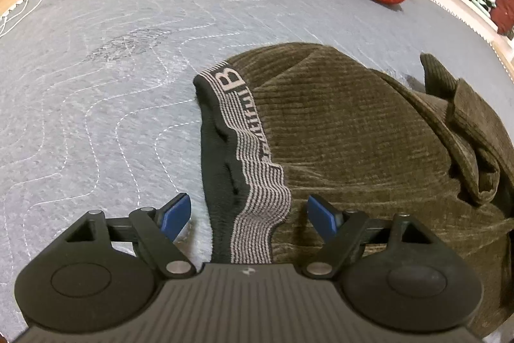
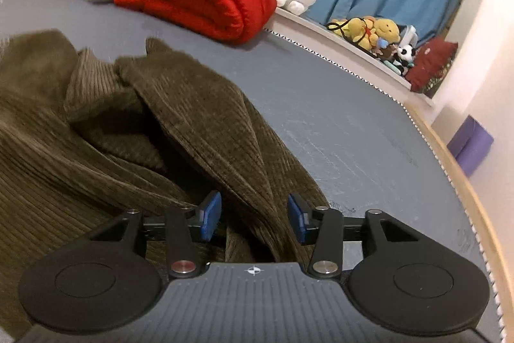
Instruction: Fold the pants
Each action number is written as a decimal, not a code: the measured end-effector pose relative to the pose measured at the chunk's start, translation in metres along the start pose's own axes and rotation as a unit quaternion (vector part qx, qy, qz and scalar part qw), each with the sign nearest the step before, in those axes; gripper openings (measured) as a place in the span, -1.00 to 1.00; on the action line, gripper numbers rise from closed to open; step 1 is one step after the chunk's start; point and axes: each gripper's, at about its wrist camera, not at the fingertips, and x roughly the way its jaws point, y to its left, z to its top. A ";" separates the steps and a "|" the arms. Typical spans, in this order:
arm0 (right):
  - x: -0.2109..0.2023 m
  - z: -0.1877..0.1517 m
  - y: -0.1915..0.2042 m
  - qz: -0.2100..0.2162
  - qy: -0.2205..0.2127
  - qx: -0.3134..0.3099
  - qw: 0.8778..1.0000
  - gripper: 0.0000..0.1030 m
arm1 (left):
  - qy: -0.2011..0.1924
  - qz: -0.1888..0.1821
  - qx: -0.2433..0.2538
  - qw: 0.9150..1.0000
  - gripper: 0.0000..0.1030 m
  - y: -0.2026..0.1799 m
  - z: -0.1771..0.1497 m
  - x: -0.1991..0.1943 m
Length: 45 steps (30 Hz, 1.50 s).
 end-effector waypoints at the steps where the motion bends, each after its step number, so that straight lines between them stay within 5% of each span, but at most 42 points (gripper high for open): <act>1: 0.003 0.000 0.001 -0.002 0.001 -0.005 1.000 -0.40 | 0.000 0.000 -0.001 1.000 0.63 0.001 0.001 0.000; 3: 0.005 0.002 -0.002 -0.009 0.008 -0.006 1.000 -0.82 | 0.000 -0.003 -0.004 1.000 0.63 0.001 0.002 0.000; 6: -0.008 0.001 -0.017 -0.013 -0.002 0.019 1.000 -0.86 | -0.001 -0.007 -0.003 1.000 0.63 -0.003 0.003 0.000; 9: -0.025 -0.004 -0.050 -0.063 0.014 0.085 0.994 -1.00 | -0.004 -0.008 -0.002 1.000 0.63 -0.006 0.003 -0.001; 12: -0.047 -0.027 -0.097 -0.146 0.061 0.165 0.973 -1.00 | -0.007 -0.010 0.000 1.000 0.63 -0.009 0.002 -0.002; 15: -0.061 -0.066 -0.135 -0.176 0.122 0.208 0.954 -1.00 | -0.005 -0.016 0.001 1.000 0.63 -0.014 0.002 -0.003; 20: -0.079 -0.090 -0.140 -0.071 0.063 0.241 0.966 -0.94 | -0.008 -0.021 0.002 1.000 0.67 -0.026 0.003 -0.008; 24: -0.081 -0.061 -0.114 -0.001 -0.022 0.220 0.975 -0.74 | -0.013 -0.021 0.003 1.000 0.67 -0.029 0.002 -0.011; 28: -0.057 -0.033 -0.073 0.024 -0.032 0.147 0.988 -0.22 | -0.014 -0.009 0.006 1.000 0.67 -0.024 0.000 -0.011; 33: -0.018 -0.006 -0.030 0.011 -0.034 0.020 0.999 -0.06 | -0.013 0.001 -0.007 1.000 0.67 -0.007 0.001 -0.011; 37: 0.008 0.001 -0.005 -0.023 -0.026 -0.095 0.995 -0.06 | -0.015 0.000 -0.015 1.000 0.67 -0.002 0.006 -0.015; 40: 0.021 0.002 0.000 -0.020 -0.010 -0.113 0.993 -0.11 | -0.018 -0.004 -0.015 1.000 0.67 -0.003 0.009 -0.020; 43: 0.026 0.007 0.003 -0.016 -0.005 -0.120 0.993 -0.74 | -0.021 -0.008 -0.016 1.000 0.67 -0.005 0.012 -0.023; 45: 0.019 0.013 -0.005 -0.012 -0.014 -0.089 0.996 -0.77 | -0.021 -0.009 -0.017 1.000 0.67 -0.007 0.012 -0.022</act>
